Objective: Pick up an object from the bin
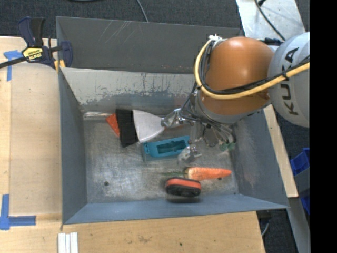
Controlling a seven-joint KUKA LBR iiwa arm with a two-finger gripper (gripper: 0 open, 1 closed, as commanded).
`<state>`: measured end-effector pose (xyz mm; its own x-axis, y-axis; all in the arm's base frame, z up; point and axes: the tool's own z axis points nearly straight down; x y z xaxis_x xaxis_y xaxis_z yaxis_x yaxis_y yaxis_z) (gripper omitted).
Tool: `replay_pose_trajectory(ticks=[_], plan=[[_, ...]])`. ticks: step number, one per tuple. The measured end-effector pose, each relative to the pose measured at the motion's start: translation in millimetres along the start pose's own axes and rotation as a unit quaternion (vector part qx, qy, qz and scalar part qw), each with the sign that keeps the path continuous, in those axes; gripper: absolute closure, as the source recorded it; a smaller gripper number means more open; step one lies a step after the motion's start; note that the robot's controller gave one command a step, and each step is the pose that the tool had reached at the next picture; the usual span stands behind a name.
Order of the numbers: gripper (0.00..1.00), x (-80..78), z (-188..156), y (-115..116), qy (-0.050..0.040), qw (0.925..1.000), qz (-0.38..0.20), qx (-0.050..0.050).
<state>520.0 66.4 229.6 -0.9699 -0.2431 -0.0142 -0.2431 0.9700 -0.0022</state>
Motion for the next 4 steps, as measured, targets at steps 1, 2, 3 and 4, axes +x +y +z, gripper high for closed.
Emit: replay_pose_trajectory(ticks=[1, 2, 3, 4], plan=[[0.0, -5.1, 42, 0, 0.0052, 0.9941, 0.109, 0.0], [0.0, -6.2, 74, -10, 0.0061, 0.9916, 0.129, 0.0], [1.0, -21.1, 146, -14, -0.009, 0.9871, 0.16, -0.001], [1.0, -21.1, 146, -14, -0.009, 0.9871, 0.16, -0.001]])
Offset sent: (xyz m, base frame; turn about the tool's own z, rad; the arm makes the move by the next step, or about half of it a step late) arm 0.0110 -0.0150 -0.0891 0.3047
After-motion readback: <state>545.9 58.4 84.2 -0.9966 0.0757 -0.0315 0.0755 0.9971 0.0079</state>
